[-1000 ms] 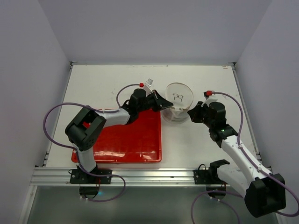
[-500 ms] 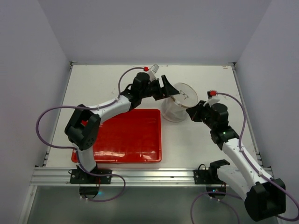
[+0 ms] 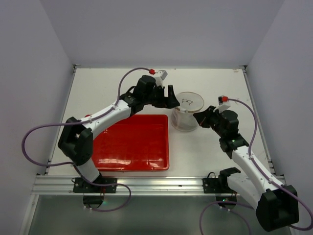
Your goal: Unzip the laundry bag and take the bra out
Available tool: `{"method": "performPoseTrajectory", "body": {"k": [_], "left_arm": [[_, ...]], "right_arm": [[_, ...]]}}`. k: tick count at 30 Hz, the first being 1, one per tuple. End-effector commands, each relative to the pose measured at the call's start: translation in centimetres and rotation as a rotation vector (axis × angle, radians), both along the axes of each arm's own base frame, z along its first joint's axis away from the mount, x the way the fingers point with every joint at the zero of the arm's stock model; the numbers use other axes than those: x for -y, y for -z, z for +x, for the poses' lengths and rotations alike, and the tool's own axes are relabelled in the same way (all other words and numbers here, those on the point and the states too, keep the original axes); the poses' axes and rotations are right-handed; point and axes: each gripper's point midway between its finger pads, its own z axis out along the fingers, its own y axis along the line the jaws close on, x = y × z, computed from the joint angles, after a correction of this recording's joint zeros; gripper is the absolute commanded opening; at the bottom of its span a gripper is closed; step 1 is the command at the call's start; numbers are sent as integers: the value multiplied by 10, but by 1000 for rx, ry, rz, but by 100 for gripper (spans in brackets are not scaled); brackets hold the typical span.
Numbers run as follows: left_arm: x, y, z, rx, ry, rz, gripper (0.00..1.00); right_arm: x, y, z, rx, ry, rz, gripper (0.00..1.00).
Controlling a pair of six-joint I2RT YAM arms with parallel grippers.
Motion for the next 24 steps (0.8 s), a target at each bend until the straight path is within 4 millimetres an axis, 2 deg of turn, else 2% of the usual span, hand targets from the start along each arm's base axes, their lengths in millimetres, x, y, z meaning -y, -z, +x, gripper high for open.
{"method": "performPoseTrajectory", "body": {"k": [1, 6, 7, 8, 10, 18, 24], "left_arm": [[7, -48, -19, 216, 122, 31, 86], [21, -48, -30, 437, 247, 166, 78], [27, -47, -40, 524, 300, 222, 79], [24, -48, -36, 571, 269, 277, 79], [26, -48, -40, 650, 310, 338, 82], [32, -43, -29, 848, 420, 423, 81], [37, -29, -25, 978, 535, 498, 80]], "right_arm": [[-6, -13, 4, 53, -14, 42, 0], [-6, -16, 1, 59, -18, 34, 0], [-6, -15, 0, 58, -20, 30, 0], [-6, -14, 0, 56, -21, 26, 0], [-6, -13, -1, 55, -23, 26, 0], [-14, -17, -7, 62, -75, 42, 0], [-14, -17, -11, 68, -90, 32, 0]]}}
